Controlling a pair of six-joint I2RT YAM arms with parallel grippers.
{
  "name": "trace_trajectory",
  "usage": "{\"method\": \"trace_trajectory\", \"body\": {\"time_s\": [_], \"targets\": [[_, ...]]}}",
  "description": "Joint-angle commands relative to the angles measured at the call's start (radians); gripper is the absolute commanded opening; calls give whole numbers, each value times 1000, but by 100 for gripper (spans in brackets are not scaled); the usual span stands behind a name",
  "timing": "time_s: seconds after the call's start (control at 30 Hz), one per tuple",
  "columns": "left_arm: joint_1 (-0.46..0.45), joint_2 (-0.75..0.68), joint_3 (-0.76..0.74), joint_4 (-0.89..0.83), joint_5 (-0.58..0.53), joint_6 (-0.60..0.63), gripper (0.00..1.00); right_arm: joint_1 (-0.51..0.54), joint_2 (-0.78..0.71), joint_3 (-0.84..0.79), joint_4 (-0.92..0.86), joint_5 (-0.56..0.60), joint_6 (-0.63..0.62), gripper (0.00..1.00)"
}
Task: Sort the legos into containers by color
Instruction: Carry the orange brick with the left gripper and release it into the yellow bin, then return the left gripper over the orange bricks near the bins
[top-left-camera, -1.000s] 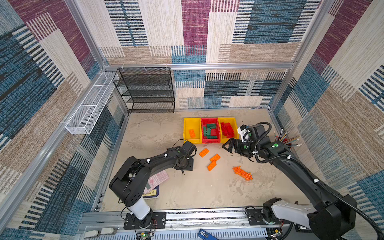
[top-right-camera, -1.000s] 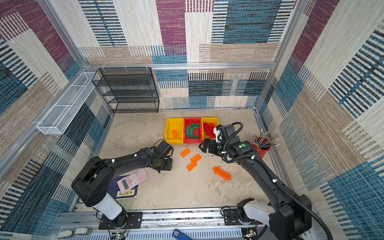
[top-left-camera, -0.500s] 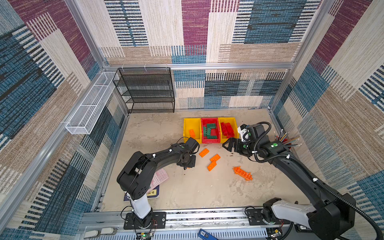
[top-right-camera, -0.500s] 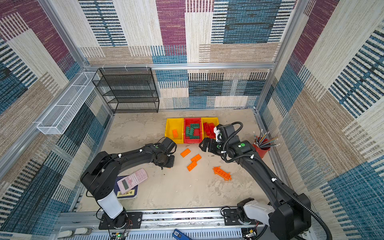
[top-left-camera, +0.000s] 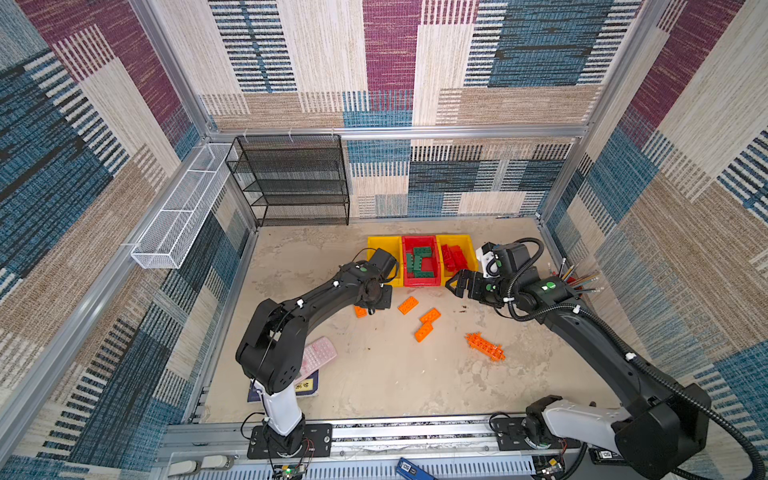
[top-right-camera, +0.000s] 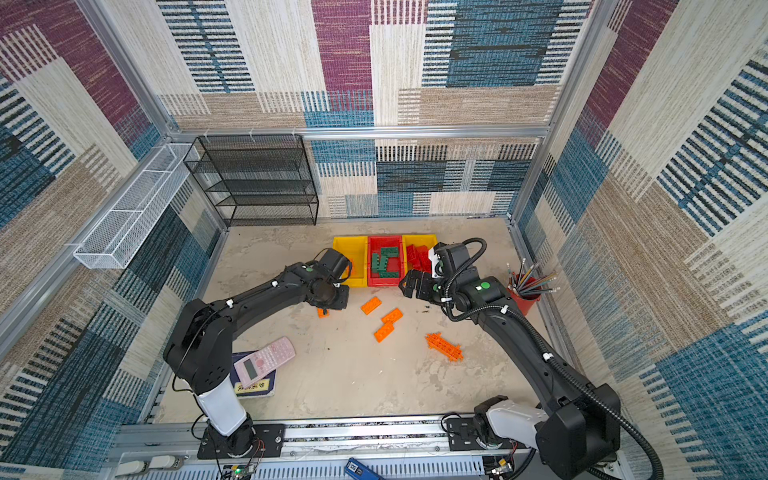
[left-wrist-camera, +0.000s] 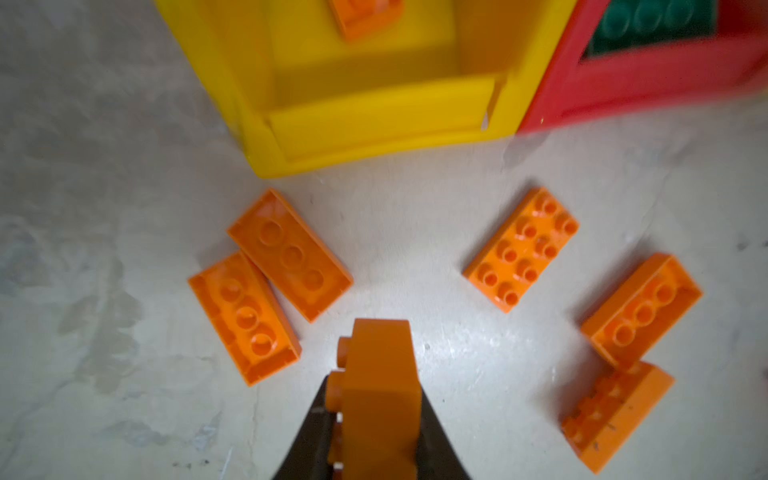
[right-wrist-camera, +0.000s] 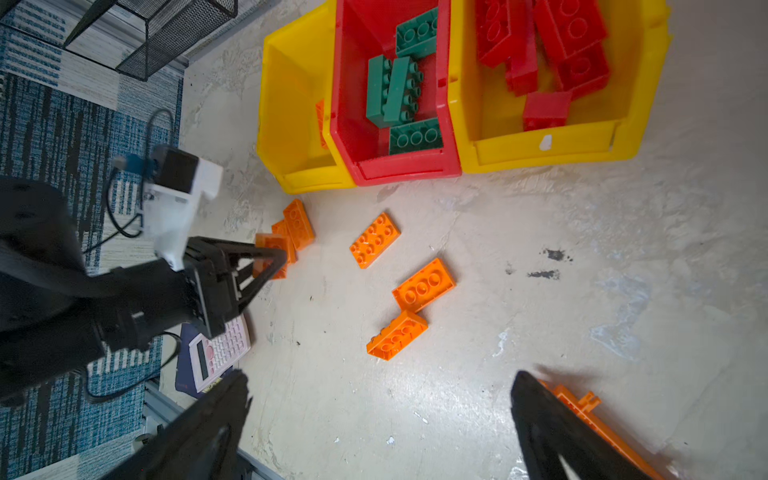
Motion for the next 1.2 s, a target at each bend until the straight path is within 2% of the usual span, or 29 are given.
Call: {"method": "trace_trajectory", "body": {"time_s": [0.0, 0.2, 0.47, 0.53, 0.67, 0.7, 0.77, 0.9, 1.17], "targets": [[41, 28, 100, -47, -36, 35, 20, 2, 7, 14, 16, 26, -15, 100], [100, 192, 344, -82, -29, 76, 21, 1, 25, 18, 30, 27, -10, 100], [128, 411, 617, -118, 32, 78, 22, 1, 39, 24, 26, 32, -1, 100], [131, 454, 674, -127, 47, 81, 27, 1, 39, 26, 19, 36, -1, 100], [135, 524, 780, -168, 77, 78, 48, 1, 43, 41, 4, 38, -6, 100], [136, 530, 794, -172, 82, 75, 56, 1, 44, 46, -1, 38, -8, 100], [136, 525, 803, -170, 87, 70, 65, 1, 46, 51, -8, 36, -17, 100], [135, 460, 760, -168, 76, 61, 66, 1, 65, 69, -24, 36, -40, 100], [136, 148, 361, -78, -5, 18, 61, 1, 79, 87, -19, 14, -53, 100]]}}
